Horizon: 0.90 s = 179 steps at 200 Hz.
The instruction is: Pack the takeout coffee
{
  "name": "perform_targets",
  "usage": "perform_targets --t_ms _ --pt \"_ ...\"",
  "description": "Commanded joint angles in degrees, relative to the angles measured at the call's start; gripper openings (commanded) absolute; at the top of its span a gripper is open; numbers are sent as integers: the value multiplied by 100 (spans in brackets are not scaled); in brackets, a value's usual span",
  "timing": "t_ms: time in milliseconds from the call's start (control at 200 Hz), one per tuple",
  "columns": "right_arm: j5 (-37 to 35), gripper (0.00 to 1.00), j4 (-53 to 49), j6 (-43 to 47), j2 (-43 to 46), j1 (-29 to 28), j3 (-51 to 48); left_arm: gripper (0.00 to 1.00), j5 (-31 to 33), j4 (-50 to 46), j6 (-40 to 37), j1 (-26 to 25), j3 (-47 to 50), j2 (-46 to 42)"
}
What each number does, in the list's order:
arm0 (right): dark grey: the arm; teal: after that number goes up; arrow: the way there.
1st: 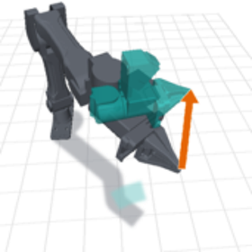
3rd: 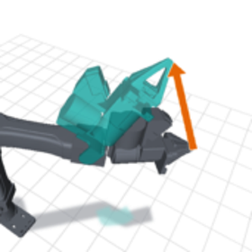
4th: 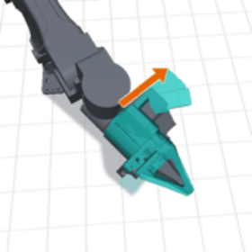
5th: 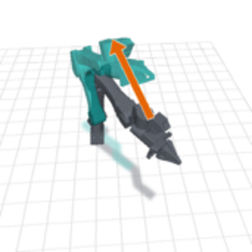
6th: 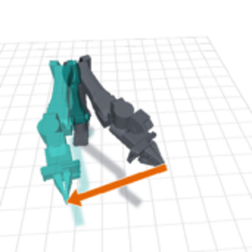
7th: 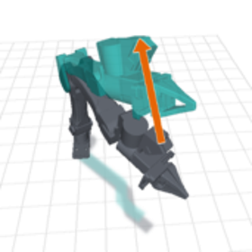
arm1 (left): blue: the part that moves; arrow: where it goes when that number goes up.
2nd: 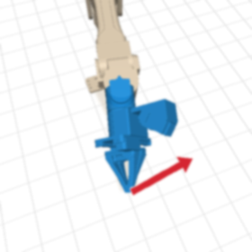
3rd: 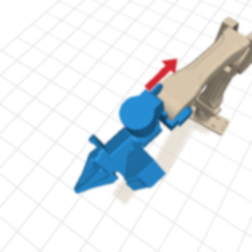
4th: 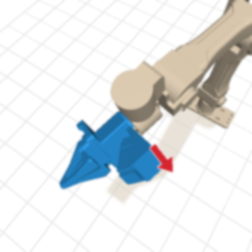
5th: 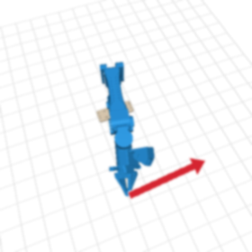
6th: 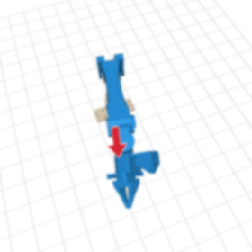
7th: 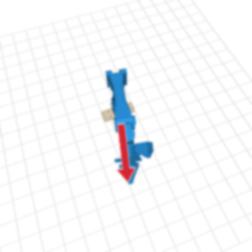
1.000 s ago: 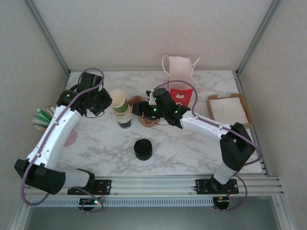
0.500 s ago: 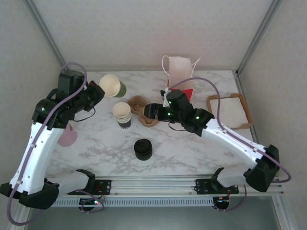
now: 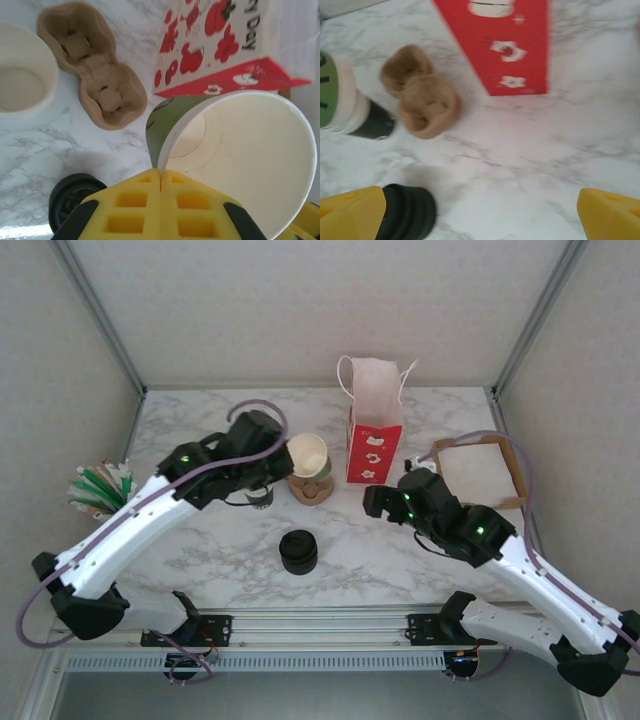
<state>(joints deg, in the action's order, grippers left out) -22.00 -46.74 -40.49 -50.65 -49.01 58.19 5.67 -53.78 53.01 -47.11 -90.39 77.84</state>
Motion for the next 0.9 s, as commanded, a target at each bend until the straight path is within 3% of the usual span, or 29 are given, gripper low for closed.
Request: perform_targets --t_ms 0,471,891 --pt "-990 99 -836 -334 326 -7 -288 0 303 311 296 -351 88 314" --pt "-1590 99 -1618 -1115 502 15 -956 0 -321 890 266 -846 268 2094" --pt "-1544 99 -1601 -1146 294 28 -1097 0 -334 807 210 -896 166 2622"
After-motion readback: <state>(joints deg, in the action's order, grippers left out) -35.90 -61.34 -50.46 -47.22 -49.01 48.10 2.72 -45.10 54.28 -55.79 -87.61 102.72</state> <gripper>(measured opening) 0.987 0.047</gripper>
